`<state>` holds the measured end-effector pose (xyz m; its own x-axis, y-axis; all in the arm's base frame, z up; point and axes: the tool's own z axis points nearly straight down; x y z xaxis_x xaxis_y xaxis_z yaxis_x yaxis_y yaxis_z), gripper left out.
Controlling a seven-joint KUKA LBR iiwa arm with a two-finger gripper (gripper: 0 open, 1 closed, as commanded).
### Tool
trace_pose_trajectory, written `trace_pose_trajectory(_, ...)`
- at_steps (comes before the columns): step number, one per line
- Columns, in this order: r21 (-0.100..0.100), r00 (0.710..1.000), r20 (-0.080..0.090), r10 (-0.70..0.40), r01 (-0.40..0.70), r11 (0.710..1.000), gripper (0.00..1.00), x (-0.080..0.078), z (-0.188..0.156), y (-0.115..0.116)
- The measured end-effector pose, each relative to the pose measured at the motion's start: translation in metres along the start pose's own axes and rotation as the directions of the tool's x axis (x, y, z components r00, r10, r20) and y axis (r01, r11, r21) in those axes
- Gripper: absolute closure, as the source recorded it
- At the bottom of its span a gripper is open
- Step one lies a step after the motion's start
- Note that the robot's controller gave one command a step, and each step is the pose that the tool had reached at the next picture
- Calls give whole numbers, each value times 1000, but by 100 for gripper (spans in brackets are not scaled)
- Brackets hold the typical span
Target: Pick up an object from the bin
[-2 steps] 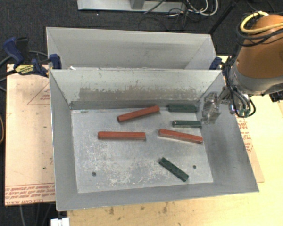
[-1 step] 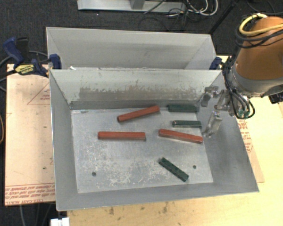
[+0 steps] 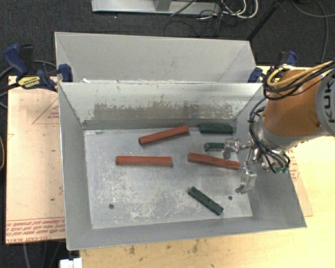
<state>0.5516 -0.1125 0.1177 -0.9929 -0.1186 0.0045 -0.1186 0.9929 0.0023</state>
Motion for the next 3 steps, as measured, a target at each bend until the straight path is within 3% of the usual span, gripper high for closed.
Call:
trace_pose_trajectory(1,3,999,12,-35,35,999,0,-52,49,-18)
trace_pose_trajectory(2,2,999,17,-35,35,999,100,-54,43,-18)
trace_pose_trajectory(3,8,731,6,-682,682,731,100,-77,29,-41)
